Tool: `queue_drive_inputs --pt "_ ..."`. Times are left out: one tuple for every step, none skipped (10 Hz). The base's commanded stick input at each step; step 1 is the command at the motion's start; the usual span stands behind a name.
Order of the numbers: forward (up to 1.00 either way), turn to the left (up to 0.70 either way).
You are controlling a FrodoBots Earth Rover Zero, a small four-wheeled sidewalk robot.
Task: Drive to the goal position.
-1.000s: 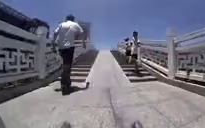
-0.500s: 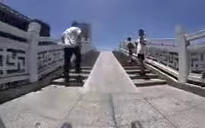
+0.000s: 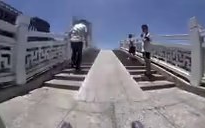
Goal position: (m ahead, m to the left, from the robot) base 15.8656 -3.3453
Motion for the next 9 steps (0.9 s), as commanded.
queue_drive_inputs --pt "0.7 0.0" --pt "0.7 0.0" --pt "0.7 0.0" --pt "0.7 0.0" --pt "0.7 0.0" --pt "0.7 0.0" --pt "0.7 0.0" --pt "0.7 0.0" --pt "0.7 0.0"
